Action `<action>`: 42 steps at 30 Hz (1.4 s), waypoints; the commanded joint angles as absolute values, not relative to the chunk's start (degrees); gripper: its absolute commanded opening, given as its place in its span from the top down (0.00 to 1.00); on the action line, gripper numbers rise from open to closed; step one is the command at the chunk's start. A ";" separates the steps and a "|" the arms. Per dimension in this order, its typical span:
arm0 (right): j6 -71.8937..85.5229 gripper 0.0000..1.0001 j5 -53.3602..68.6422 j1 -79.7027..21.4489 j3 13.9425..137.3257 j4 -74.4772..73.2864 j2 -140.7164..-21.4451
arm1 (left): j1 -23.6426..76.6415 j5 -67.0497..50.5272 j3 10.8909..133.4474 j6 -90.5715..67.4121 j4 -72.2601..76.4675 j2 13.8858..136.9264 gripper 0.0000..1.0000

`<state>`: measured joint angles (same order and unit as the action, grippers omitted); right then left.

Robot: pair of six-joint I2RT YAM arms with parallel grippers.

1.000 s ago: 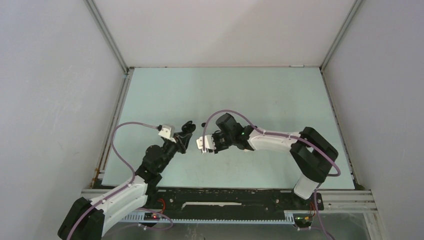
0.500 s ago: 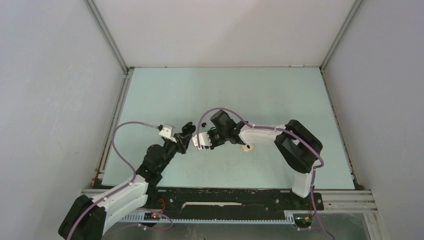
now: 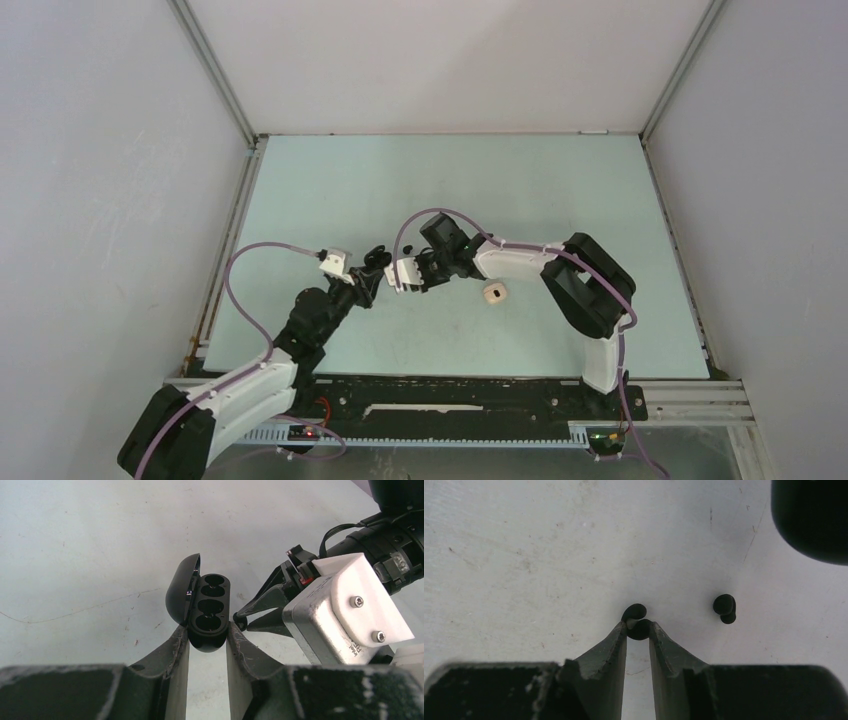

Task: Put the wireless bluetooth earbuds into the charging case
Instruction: Pick up the left earbud from the center of the board.

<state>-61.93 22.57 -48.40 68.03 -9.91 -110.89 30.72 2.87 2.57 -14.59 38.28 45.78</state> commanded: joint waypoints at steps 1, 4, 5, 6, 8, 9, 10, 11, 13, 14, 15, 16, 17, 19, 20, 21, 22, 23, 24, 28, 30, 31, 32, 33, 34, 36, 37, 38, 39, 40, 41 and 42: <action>-62.55 0.73 24.17 -48.32 69.98 -11.72 -109.90 | 30.23 2.99 3.49 -14.94 39.90 46.25 1.00; -62.53 0.73 24.45 -48.30 69.88 -12.74 -109.37 | 30.16 2.71 3.67 -14.96 40.05 46.70 1.00; -62.63 0.73 24.51 -48.40 69.72 -12.84 -109.15 | 30.16 2.49 3.69 -15.02 40.08 46.88 1.00; -62.71 0.73 24.52 -48.48 69.43 -12.79 -108.94 | 30.15 2.39 3.69 -15.03 40.08 46.92 1.00; -62.78 0.74 24.36 -48.83 68.86 -12.83 -108.57 | 30.15 2.44 3.69 -15.05 40.12 46.85 1.00; -62.98 0.74 24.28 -48.98 68.57 -12.88 -108.33 | 30.15 2.46 3.63 -15.11 40.22 46.80 1.00; -63.10 0.75 24.19 -49.21 68.36 -13.05 -108.14 | 30.15 2.38 3.61 -15.12 40.14 46.81 1.00; -63.30 0.75 23.99 -49.47 68.11 -13.03 -108.04 | 30.15 2.35 3.59 -15.12 40.12 46.76 1.00; -63.30 0.75 23.38 -49.74 67.79 -12.99 -107.93 | 30.15 2.37 3.60 -15.12 40.16 46.76 1.00; -63.17 0.75 23.16 -49.77 67.65 -12.71 -107.85 | 30.15 2.37 3.60 -15.16 40.12 46.79 1.00; -62.92 0.75 22.97 -49.76 67.64 -12.40 -107.69 | 30.15 2.31 3.56 -15.19 40.08 46.72 1.00; -62.86 0.75 22.90 -49.74 67.66 -12.27 -107.41 | 30.15 2.30 3.52 -15.20 40.11 46.71 1.00; -62.87 0.75 22.86 -49.74 67.67 -12.22 -107.22 | 30.15 2.29 3.52 -15.20 40.12 46.67 1.00; -63.15 0.75 22.70 -49.68 67.67 -12.37 -106.91 | 30.15 2.13 3.60 -15.23 40.14 46.79 1.00; -63.41 0.75 22.63 -49.74 67.64 -12.61 -106.91 | 30.15 2.11 3.65 -15.28 40.16 46.84 1.00; -63.78 0.75 22.47 -49.75 67.67 -12.84 -106.99 | 30.15 2.03 3.69 -15.29 40.17 46.89 1.00; -64.06 0.75 22.23 -49.86 67.68 -12.98 -107.20 | 30.15 1.96 3.69 -15.29 40.17 46.93 1.00; -64.41 0.75 21.91 -49.97 67.60 -13.09 -107.41 | 30.15 1.94 3.69 -15.29 40.18 46.95 1.00; -64.72 0.75 21.58 -49.99 67.62 -13.14 -107.79 | 30.12 1.85 3.67 -15.29 40.19 46.89 1.00; -66.07 0.75 20.48 -49.93 67.67 -12.86 -109.02 | 30.15 1.85 3.61 -15.29 40.11 46.69 1.00; -66.87 0.75 20.08 -49.96 67.63 -12.84 -109.47 | 30.15 1.78 3.68 -15.29 40.11 46.79 1.00; -67.15 0.75 19.86 -50.01 67.60 -12.69 -109.65 | 30.15 1.76 3.69 -15.28 40.16 46.76 1.00; -67.35 0.75 19.79 -50.09 67.67 -12.50 -109.80 | 30.15 1.69 3.69 -15.29 40.17 46.82 1.00; -67.63 0.75 19.70 -50.10 67.60 -12.32 -109.92 | 30.15 1.67 3.69 -15.29 40.17 46.84 1.00; -67.87 0.75 19.65 -50.09 67.66 -12.16 -110.06 | 30.15 1.67 3.65 -15.29 40.17 46.89 1.00; -68.80 0.75 19.17 -50.30 67.68 -12.21 -110.44 | 30.15 1.67 3.75 -15.29 40.21 47.01 1.00; -69.24 0.75 18.77 -50.39 67.66 -12.25 -110.66 | 30.15 1.67 3.78 -15.29 40.17 47.05 1.00; -69.73 0.75 18.51 -50.63 67.65 -12.33 -110.85 | 30.15 1.67 3.78 -15.30 40.17 47.09 1.00; -70.11 0.75 18.32 -50.75 67.65 -12.48 -111.03 | 30.15 1.67 3.78 -15.36 40.17 47.25 1.00; -70.40 0.76 18.22 -50.85 67.67 -12.50 -111.20 | 30.15 1.63 3.86 -15.38 40.19 47.28 1.00; -70.59 0.75 18.20 -51.00 67.68 -12.49 -111.33 | 30.15 1.66 3.87 -15.38 40.17 47.35 1.00; -70.76 0.75 18.15 -51.09 67.73 -12.58 -111.49 | 30.15 1.64 3.94 -15.38 40.17 47.44 1.00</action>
<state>-68.55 18.98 -50.26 67.42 -12.88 -110.15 30.61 2.35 2.57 -15.00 38.35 47.03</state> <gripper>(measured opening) 0.247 0.307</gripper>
